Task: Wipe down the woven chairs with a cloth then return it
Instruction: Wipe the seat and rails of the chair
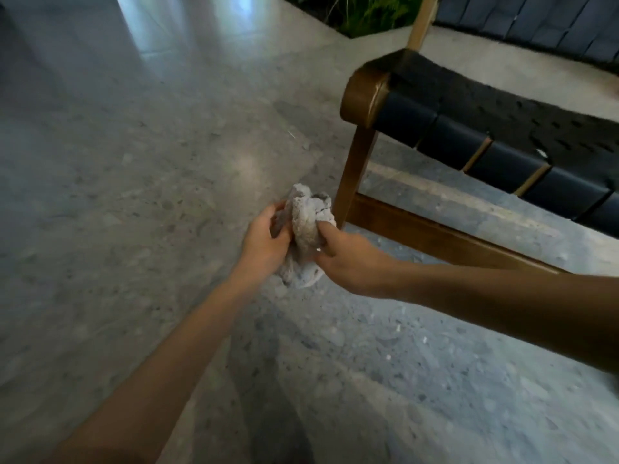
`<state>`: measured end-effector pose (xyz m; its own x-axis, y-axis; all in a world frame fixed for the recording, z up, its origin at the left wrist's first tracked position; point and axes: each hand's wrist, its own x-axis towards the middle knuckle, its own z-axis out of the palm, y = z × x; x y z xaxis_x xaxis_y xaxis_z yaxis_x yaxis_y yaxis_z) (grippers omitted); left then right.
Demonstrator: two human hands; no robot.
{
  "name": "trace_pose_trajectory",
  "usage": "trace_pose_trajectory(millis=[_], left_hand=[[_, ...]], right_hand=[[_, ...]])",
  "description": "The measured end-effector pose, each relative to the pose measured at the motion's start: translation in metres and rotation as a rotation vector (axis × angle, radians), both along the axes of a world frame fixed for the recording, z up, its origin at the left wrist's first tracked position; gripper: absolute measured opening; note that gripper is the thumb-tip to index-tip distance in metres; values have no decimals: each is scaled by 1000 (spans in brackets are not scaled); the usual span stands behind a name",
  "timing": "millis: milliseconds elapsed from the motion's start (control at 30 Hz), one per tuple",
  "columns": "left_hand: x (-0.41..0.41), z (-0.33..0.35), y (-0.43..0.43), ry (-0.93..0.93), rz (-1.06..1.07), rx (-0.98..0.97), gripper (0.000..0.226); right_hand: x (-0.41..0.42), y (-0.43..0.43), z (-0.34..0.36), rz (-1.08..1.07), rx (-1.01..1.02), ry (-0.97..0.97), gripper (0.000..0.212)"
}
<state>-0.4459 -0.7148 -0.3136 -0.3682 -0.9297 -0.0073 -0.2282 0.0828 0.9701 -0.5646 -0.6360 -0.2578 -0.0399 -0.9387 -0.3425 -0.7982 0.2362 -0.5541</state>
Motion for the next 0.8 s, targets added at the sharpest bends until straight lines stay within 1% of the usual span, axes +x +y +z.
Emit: trace_pose_trajectory(millis=[133,233,367,500,567,600,667,733,800], left_hand=[[10,28,-1,65,38,-37,20],[11,38,-3,84,49,-60,22],[9,26,-7,62,120,-46,24],[5,12,-10,16,153,16,29],[5,16,-12,-23,176,53,28],[7,21,-13,-41,189,68,25],[14,36,-15,-102,216,119,19],[24,59,-17,-148,261,191,19],[36,89,-17,-145,320,265,20]], right_hand=[[-2,-5,36,12,-103,-83,37],[-5,-8,41,36,-178,-109,30],[-6,-16,21,33,-301,-126,23],[-3,-22,-14,-5,-394,-168,12],[1,-26,-21,-26,-359,-227,12],[4,-28,-21,-37,-315,-288,13],[12,-32,-12,-14,-166,-415,18],[18,-37,9,58,-55,-446,27],[22,-41,37,101,-8,-465,29]])
